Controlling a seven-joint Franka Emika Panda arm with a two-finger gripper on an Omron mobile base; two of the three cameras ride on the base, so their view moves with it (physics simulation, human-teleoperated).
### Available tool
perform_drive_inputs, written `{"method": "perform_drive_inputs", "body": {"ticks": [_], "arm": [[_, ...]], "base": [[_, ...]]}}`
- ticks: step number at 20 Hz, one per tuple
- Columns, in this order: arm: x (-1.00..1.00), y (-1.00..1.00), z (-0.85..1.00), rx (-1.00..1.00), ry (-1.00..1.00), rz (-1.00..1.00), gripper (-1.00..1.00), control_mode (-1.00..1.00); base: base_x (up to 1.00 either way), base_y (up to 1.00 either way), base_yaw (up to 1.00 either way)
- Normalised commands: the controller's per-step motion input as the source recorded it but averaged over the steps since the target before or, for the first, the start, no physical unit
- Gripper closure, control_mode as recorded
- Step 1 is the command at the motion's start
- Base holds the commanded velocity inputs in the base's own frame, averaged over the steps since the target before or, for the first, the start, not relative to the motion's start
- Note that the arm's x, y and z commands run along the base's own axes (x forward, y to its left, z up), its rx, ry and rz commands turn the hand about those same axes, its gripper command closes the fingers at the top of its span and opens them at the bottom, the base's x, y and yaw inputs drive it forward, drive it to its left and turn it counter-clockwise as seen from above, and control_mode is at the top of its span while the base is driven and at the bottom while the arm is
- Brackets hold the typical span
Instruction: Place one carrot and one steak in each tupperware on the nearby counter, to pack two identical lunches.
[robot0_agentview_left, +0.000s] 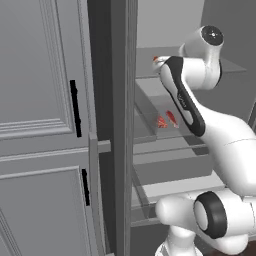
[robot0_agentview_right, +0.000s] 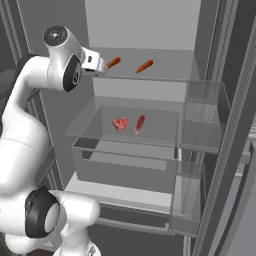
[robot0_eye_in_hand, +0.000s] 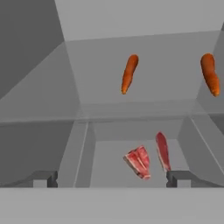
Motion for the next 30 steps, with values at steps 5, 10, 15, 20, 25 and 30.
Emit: {"method": "perform_drive_inputs", "body": {"ticks": [5,10,15,20,25,30], "arm": [[0.46,-0.05,0.09,0.02,-0.01,0.00,-1.00,-1.00],[0.50,-0.16,-0.01,0.01,0.03,-0.05,-1.00,-1.00],[0.17,-0.04,0.00,0.00,0.00,0.00,-1.00,-1.00],[0.29,-0.07,0.00,0.00,0.00,0.00,-1.00,-1.00],[0.33,-0.12,-0.02,0.00,0.00,0.00,-1.00,-1.00],[0.50,-0.05,-0.14,-0.01,0.00,0.00,-1.00,-1.00]], "base": [[0.00,0.00,0.00],[0.00,0.00,0.00],[0.00,0.00,0.00],[0.00,0.00,0.00],[0.00,0.00,0.00],[0.00,0.00,0.00]]}}
